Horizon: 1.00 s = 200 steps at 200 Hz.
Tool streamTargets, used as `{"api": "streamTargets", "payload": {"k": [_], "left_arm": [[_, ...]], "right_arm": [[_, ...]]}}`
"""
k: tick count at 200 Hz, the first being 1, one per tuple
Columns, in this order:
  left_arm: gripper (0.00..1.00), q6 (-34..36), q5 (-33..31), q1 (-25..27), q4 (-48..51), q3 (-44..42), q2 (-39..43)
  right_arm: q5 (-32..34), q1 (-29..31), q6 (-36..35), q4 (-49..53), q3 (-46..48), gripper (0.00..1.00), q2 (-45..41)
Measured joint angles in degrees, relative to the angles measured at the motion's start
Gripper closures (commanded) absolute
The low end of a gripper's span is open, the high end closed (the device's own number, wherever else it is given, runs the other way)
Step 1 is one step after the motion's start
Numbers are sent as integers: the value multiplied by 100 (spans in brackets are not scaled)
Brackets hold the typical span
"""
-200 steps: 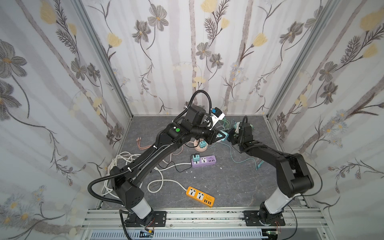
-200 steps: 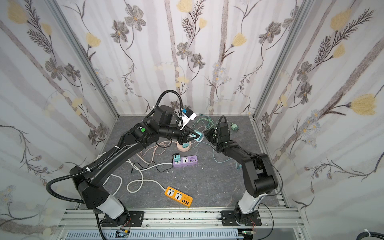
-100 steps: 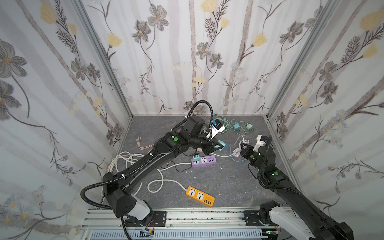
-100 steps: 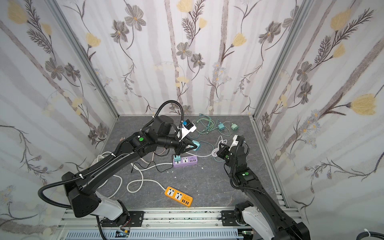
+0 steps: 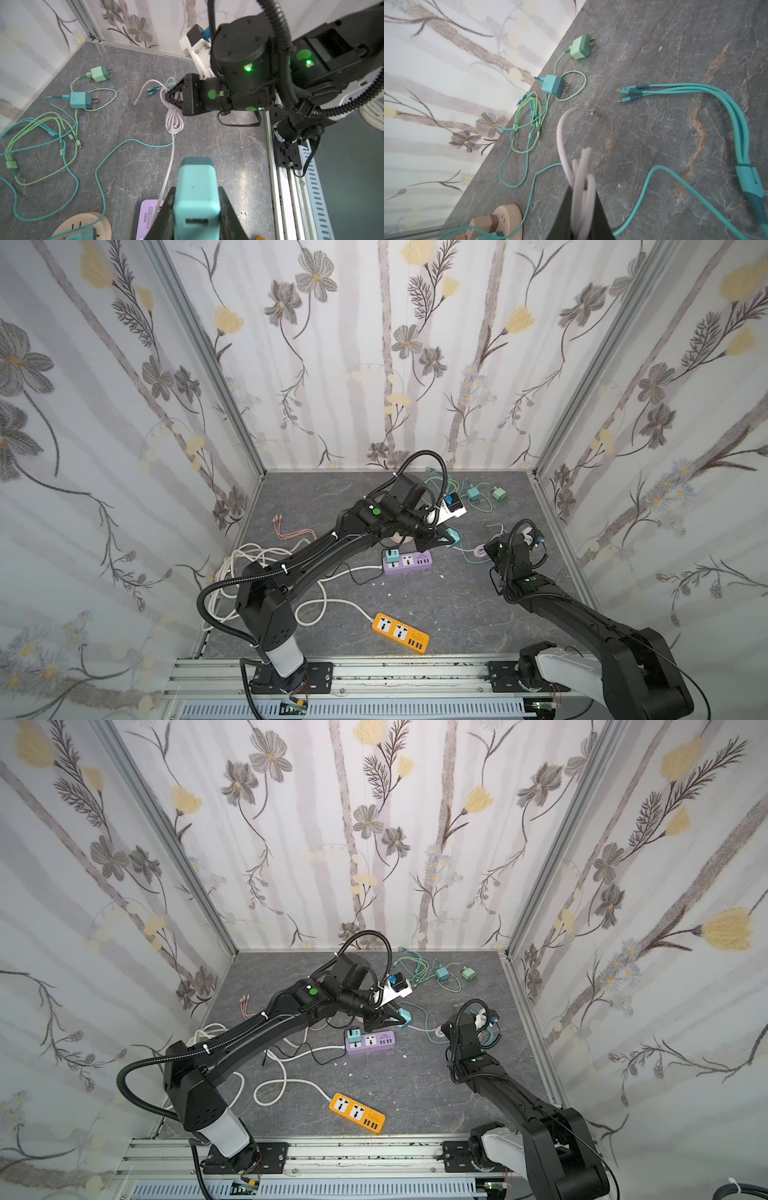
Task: Insert the plug
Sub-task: 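Carry the teal charger over the purple strip with the left gripper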
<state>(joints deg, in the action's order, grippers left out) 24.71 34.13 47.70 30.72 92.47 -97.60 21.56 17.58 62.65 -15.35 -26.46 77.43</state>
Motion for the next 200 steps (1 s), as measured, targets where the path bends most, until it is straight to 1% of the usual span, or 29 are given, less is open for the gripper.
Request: {"api": "streamTargets", "payload": {"k": [9,11,12,15,30,45,68,93,108,130,161,178,200], "left_arm": [[100,219,-2,13,122,39,-90],[100,251,-2,15,142,46,-105],[100,280,-4,15,162,55,-120],[100,341,-7,15,210,72,-153],[100,640,-92,20,496,247,-345],[100,933,-221,13,841,507,-579],[100,1355,-396,15,1405,881,-920],[100,1725,-564,26,1823,1091,-1189],[100,1928,-817,35,1969,1158,-1351],[100,2256,-1386,46,2247,1303,-1637],[100,2618,-2146,37,2669,1521,-2006],[100,2675,-2315,24,2780,1519,-2048],[100,2726,-2334,20,2776,1478,-2057]], "right_arm": [[-7,-4,151,-70,-2,23,173],[-9,-9,184,-74,-2,8,205],[-13,-9,201,-79,-2,4,223],[-24,-9,240,-83,-2,1,256],[-63,-15,378,-70,-4,1,302],[-52,-24,426,44,-2,1,175],[55,-31,459,367,57,0,-330],[234,-118,407,866,144,1,-922],[249,-229,223,1128,227,1,-1318],[236,-376,-87,1351,319,1,-1810],[221,-529,-374,1510,457,1,-2218],[214,-597,-466,1545,546,1,-2330],[109,-643,-490,1561,621,1,-2361]]}}
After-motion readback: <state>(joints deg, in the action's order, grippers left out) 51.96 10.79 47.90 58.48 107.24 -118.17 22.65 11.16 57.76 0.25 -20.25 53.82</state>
